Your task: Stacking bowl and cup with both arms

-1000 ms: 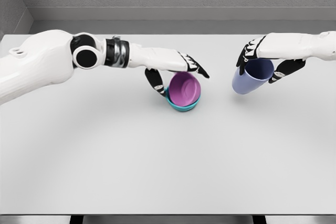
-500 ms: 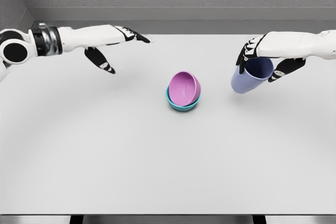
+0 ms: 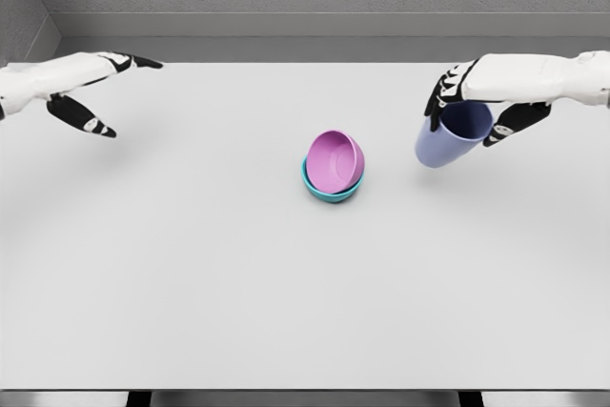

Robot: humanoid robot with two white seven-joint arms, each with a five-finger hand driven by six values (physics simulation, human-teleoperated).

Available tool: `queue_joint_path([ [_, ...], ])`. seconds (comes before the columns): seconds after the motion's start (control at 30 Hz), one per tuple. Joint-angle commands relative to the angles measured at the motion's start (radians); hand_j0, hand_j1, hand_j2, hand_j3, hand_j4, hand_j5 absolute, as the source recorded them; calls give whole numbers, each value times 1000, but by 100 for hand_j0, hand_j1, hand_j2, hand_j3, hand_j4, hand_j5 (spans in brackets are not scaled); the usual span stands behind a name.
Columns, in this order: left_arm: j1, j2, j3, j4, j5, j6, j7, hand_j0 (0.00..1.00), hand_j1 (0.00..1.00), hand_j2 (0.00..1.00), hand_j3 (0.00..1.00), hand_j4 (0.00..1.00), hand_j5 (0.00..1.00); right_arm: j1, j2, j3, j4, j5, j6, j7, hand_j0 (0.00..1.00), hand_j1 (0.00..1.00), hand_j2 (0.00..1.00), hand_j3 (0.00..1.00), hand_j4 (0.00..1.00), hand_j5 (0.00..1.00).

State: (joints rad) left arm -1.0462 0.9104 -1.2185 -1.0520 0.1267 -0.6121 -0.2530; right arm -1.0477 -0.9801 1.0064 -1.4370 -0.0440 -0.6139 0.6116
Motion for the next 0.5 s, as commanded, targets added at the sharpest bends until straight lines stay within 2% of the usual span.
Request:
queue_joint_path([
  [0.0,0,7,10,3,7,1,-2,100,100,100,100,100,100,-2,8,-2,1,-7,3,-1,57,57,57,57,57,57],
  [0.13,0,7,10,3,7,1,0,100,100,100,100,100,100,-14,34,-2,1,-8,3,-1,57,57,57,57,57,57],
  [0.47,8,15,10,3,-15,1,3,100,100,100,100,100,100,-37,38,-2,-25,-17,3,-1,57,57,57,57,57,57],
])
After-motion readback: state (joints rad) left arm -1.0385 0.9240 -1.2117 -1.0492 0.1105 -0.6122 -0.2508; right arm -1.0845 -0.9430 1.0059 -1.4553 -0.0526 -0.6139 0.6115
